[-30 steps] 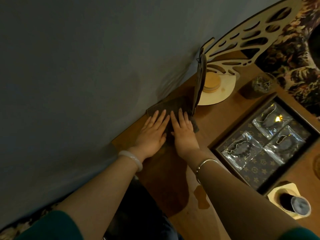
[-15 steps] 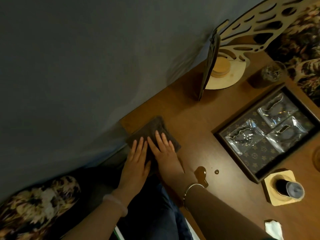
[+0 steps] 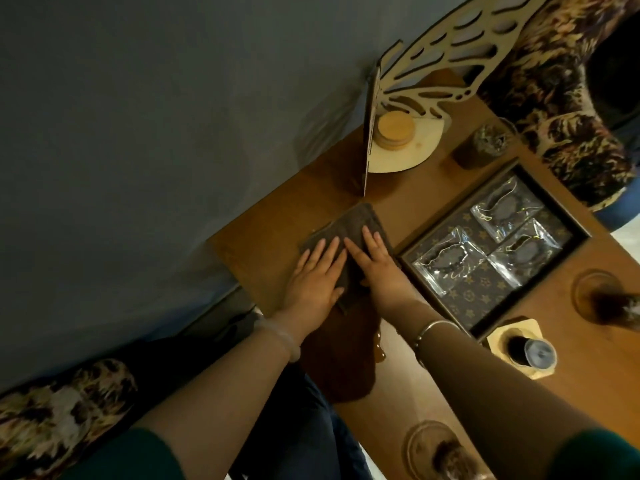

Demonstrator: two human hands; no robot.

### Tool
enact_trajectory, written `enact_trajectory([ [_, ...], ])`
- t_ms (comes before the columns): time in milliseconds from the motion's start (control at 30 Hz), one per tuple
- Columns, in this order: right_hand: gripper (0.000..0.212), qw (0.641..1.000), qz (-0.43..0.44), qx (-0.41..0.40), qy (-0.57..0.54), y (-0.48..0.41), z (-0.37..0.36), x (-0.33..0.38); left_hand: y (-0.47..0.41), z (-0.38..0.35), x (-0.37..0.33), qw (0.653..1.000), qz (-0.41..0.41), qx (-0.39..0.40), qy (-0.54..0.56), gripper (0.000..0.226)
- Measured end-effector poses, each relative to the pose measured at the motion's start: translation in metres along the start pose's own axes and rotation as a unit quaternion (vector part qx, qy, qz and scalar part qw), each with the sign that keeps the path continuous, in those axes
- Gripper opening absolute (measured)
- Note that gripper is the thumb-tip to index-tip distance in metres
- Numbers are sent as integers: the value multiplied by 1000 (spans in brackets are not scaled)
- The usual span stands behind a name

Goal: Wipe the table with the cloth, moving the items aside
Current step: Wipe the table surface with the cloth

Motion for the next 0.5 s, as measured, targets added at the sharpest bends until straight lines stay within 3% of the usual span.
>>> enact_trajectory([
  [167,90,997,-19,-59,-34,10,-5,16,-6,10,0,999,-50,-4,22,70],
  [367,92,999,38,-6,-28,40,-62,43,56,-41,15,997,-61,-47,28,64],
  [500,79,998,59,-10,-27,66,-99,53,84,-69,12,998,-36,-40,29,62],
])
Point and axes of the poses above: each hand's wrist, its own y-axis away from the middle knuckle, its own z-axis out of the back of the hand, x = y × z, the point moved 7 cm from there along -y, towards the middle knuckle, and after that the axes turned 14 degrees about x, right-handed, at the moved point
